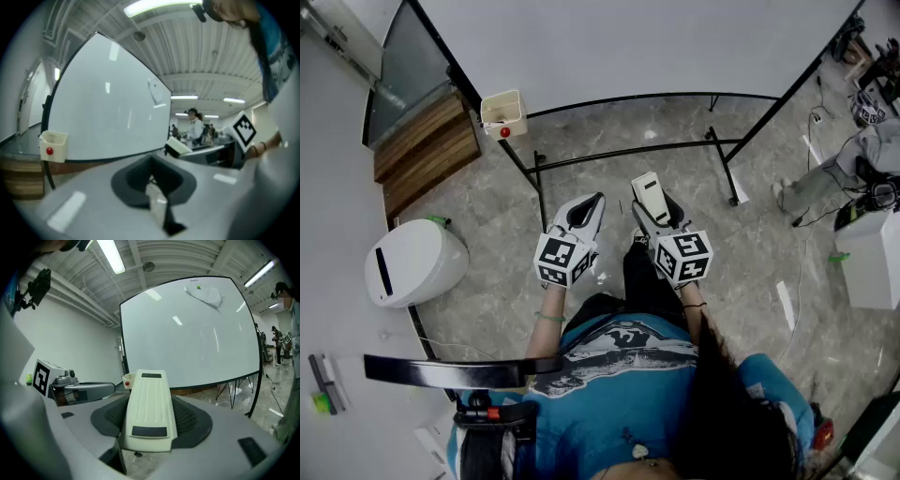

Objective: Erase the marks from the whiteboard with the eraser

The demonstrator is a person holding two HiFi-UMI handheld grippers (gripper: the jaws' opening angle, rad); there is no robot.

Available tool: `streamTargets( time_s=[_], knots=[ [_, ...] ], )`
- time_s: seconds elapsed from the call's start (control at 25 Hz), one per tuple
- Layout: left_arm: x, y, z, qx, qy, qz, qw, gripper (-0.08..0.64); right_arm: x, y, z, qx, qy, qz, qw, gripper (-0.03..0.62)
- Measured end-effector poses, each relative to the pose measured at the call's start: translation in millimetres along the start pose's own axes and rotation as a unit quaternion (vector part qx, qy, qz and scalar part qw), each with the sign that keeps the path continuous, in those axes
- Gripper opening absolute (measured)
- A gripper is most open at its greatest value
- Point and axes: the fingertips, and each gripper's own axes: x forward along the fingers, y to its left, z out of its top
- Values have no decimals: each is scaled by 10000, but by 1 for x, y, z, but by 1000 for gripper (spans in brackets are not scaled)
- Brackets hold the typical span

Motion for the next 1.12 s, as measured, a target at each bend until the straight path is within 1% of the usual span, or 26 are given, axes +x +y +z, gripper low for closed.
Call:
streamTargets(
  time_s=[0.16, 0.24, 0.4, 0.52, 0.6, 0.76, 0.84, 1.0, 1.12],
  knots=[
    [19, 25, 5, -125, -35, 139, 9998, 2, 24, -29, 18, -158, -75, -153, 9997, 264],
    [35, 33, 7, -124, -13, 176, 9998, 2, 37, -49, 27, -129, -117, -172, 9997, 264],
    [73, 51, 19, -112, -14, 307, 9995, 2, 65, -86, 55, -86, -259, -27, 9996, 264],
    [105, 60, 32, -103, -114, 407, 9991, 2, 81, -112, 75, -151, -286, 155, 9994, 264],
    [129, 66, 42, -95, -191, 434, 9988, 2, 93, -133, 90, -197, -334, 204, 9990, 264],
    [184, 81, 65, -110, -276, 457, 9985, 2, 120, -176, 131, -448, -472, 221, 9976, 264],
    [206, 81, 74, -92, -318, 422, 9986, 2, 128, -196, 149, -630, -567, 212, 9962, 264],
    [239, 84, 73, -63, -275, 421, 9987, 2, 150, -232, 188, -952, -949, 107, 9909, 264],
    [249, 89, 70, -77, -245, 474, 9985, 2, 159, -252, 233, -1219, -1483, -156, 9813, 264]
  ],
)
